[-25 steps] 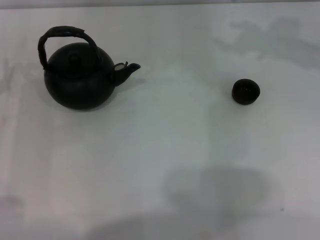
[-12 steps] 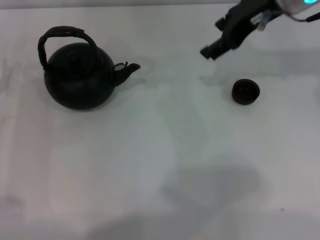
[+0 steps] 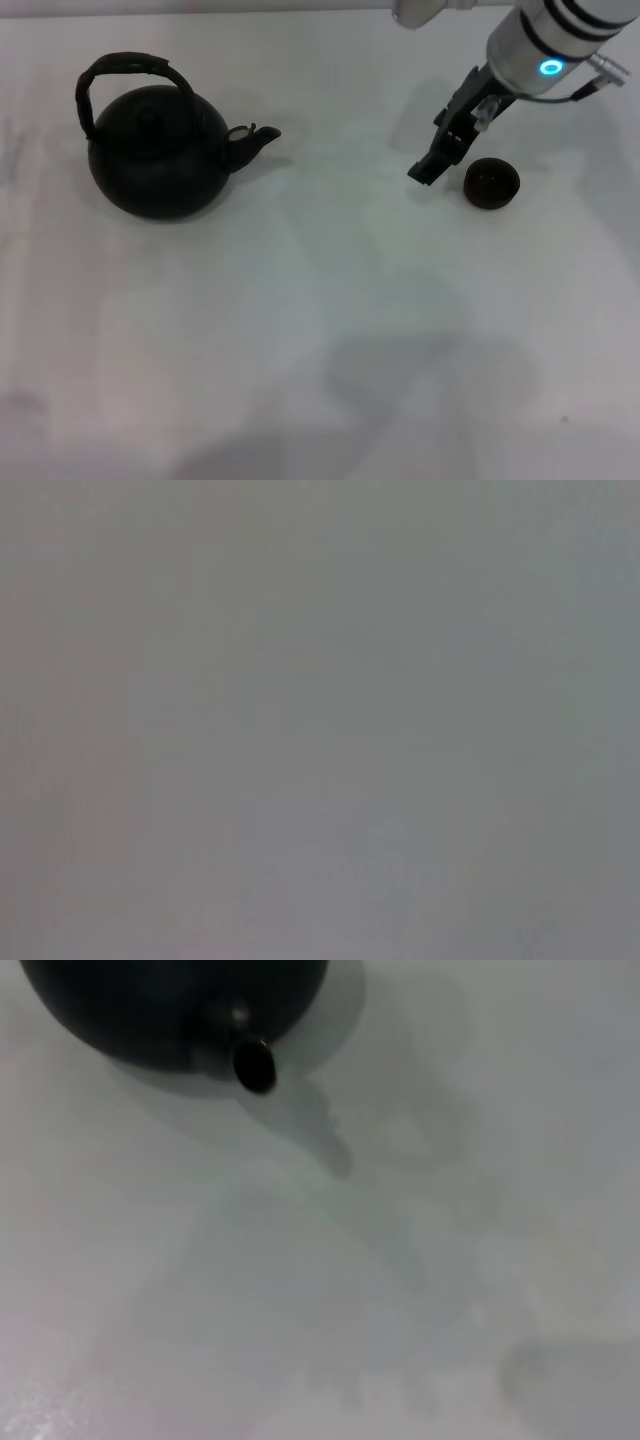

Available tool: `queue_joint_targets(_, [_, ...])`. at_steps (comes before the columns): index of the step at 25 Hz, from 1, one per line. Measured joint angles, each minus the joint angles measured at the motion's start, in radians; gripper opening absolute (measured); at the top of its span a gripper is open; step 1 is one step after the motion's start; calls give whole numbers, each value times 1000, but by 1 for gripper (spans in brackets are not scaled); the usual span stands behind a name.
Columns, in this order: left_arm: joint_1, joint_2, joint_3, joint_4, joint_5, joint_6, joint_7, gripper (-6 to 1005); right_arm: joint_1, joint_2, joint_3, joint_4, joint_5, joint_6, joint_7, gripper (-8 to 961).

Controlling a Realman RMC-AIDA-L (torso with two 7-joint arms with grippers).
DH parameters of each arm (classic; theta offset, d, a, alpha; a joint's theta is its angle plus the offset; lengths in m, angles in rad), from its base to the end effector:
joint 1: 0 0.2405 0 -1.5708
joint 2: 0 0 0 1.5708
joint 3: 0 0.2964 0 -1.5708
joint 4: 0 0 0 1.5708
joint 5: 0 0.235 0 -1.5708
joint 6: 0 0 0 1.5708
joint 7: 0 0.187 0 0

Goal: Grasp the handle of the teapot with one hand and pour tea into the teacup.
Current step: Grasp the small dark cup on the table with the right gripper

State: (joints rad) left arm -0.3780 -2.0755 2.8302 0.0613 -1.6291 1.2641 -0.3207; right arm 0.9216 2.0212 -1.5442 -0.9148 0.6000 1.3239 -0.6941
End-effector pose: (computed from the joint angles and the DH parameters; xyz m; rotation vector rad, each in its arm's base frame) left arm -0.4362 0.3580 -0.0023 -1.2792 -0.7337 -0.7459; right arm 0.1864 0.4670 -0.1037 -2.6858 0.5724 -0.6718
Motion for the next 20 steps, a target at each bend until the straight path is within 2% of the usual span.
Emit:
queue_joint_targets(9, [-4,0,0,0,0,-17,0,875,9,-5,-13,131,-9,-88,1,806])
queue_joint_targets(20, [-13,0,0,0,0,-41,2,875,-10,-8,-6,164,-28,-119,-4,799])
